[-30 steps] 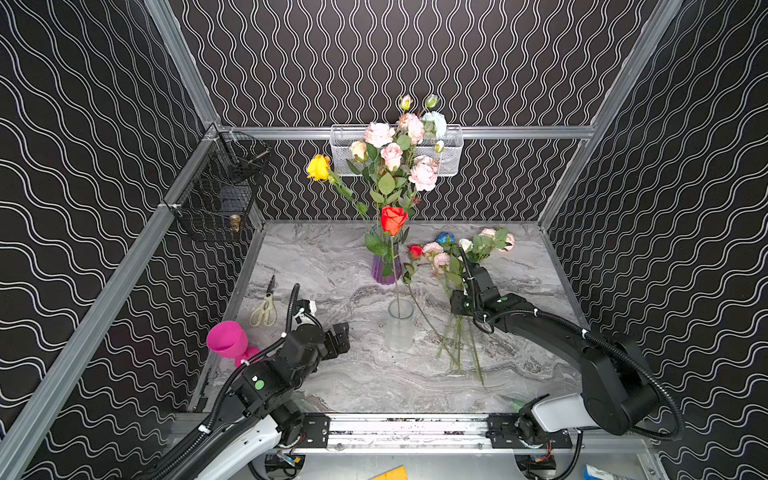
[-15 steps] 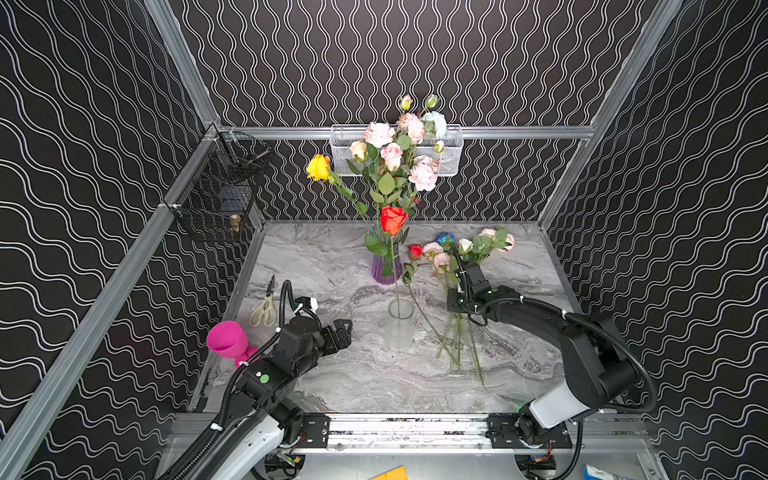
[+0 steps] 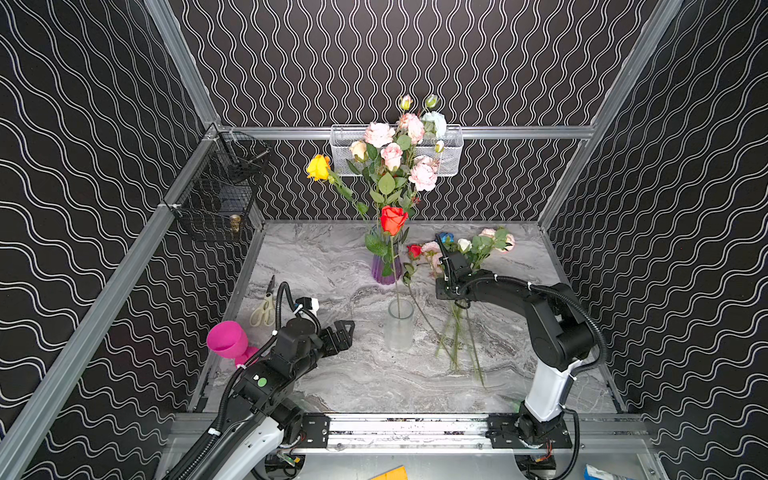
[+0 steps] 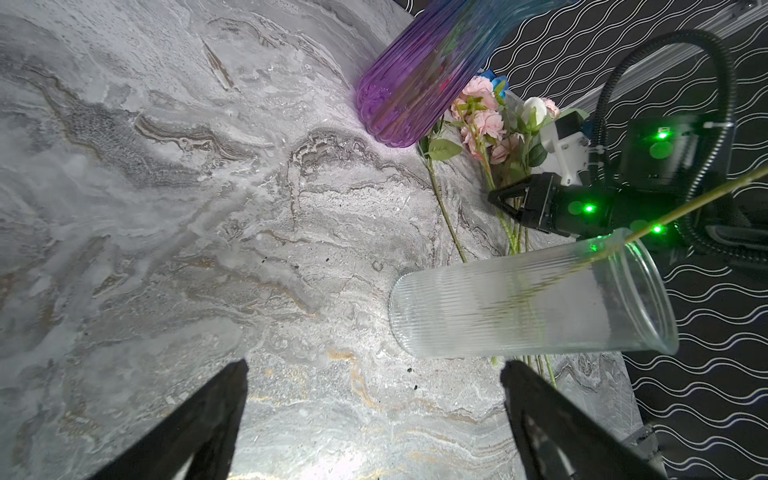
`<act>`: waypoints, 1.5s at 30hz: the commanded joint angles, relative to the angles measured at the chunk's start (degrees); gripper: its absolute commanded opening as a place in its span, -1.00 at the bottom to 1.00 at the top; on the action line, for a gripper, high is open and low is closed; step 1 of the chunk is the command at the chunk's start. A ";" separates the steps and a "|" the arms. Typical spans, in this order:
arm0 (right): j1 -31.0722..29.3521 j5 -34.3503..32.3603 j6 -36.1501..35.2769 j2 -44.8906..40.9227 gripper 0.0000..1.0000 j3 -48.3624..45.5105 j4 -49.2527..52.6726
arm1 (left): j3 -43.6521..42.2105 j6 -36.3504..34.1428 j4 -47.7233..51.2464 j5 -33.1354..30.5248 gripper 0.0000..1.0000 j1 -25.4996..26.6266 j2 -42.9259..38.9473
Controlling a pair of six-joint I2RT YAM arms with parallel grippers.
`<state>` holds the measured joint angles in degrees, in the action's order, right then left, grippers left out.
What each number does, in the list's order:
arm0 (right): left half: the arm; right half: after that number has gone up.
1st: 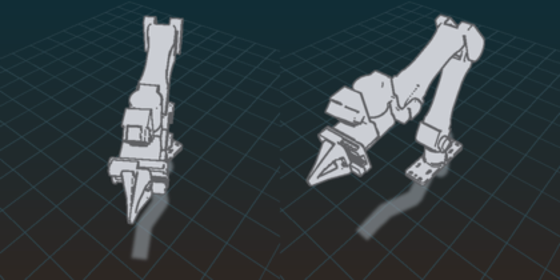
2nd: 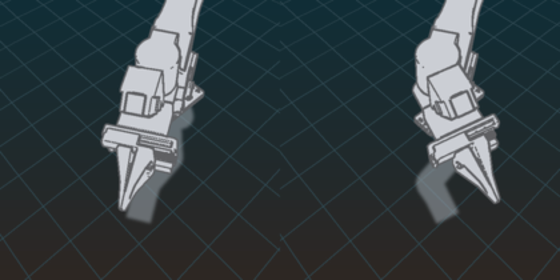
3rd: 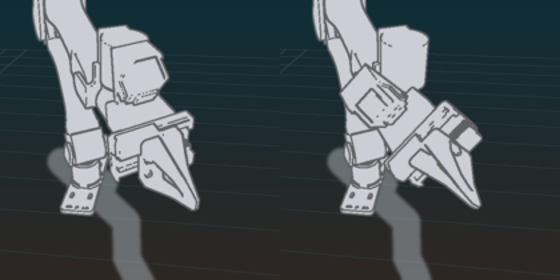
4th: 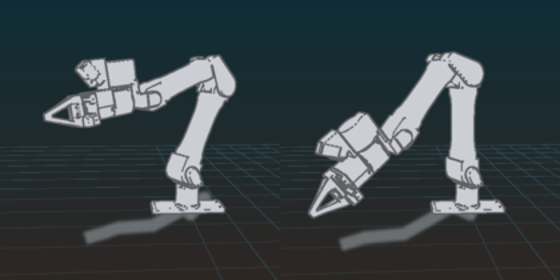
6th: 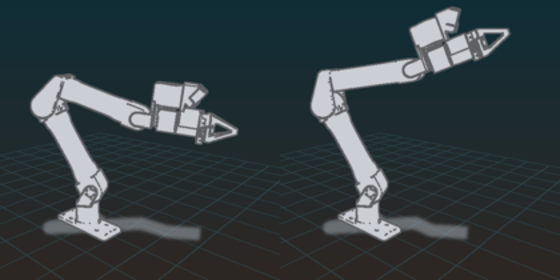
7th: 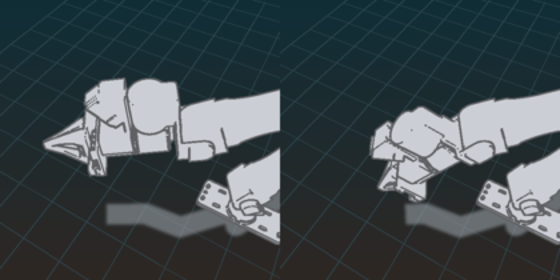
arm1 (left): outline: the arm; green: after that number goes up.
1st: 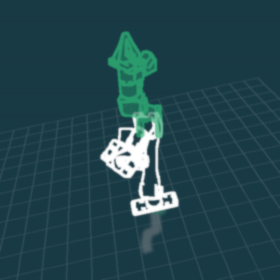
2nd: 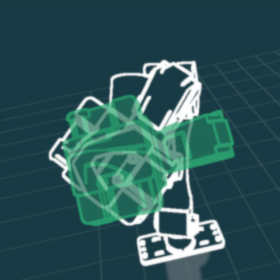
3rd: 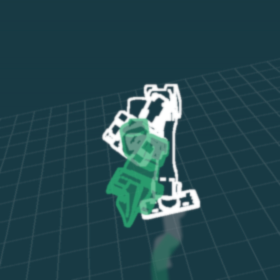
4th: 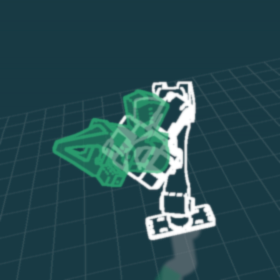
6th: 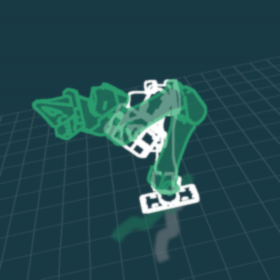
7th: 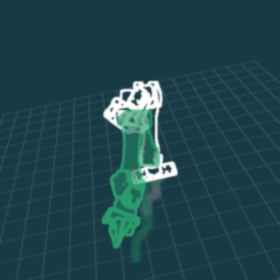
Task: Arrange the flowers into the vase
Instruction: 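Open the right gripper and move it back down to the rose bunch, then close the right gripper on a pink rose stem in the bunch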
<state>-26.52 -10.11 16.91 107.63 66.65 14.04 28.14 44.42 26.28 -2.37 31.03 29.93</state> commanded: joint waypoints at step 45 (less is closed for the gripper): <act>-0.59 21.16 10.84 -6.43 -0.06 -13.29 -8.46 | 2.40 -0.59 6.68 -1.26 0.97 -0.13 -3.09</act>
<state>-26.72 9.21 26.02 100.09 53.63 5.06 30.74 44.60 32.88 -2.81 31.00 27.33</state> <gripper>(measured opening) 0.468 0.984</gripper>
